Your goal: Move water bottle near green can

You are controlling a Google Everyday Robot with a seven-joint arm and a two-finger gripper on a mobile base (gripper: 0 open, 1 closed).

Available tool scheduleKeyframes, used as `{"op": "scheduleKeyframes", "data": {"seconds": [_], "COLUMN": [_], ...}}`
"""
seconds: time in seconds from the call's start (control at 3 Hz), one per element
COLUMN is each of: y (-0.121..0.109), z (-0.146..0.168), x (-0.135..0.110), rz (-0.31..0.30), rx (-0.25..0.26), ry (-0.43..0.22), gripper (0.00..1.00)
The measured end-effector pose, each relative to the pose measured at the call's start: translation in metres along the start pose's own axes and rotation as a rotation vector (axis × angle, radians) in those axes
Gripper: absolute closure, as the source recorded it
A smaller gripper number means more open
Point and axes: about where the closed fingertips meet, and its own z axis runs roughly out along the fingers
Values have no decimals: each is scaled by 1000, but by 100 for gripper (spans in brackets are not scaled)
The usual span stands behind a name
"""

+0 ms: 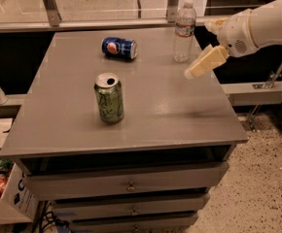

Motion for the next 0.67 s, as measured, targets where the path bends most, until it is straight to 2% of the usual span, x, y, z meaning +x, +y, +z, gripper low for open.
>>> {"op": "scheduleKeyframes", "data": {"seconds": [0.33,0.67], "y": [-24,-47], "z": [11,29], "x": [-4,2], "rz": [29,67], "rx": [48,84], "ry": [-64,-86], "gripper": [0,0]}}
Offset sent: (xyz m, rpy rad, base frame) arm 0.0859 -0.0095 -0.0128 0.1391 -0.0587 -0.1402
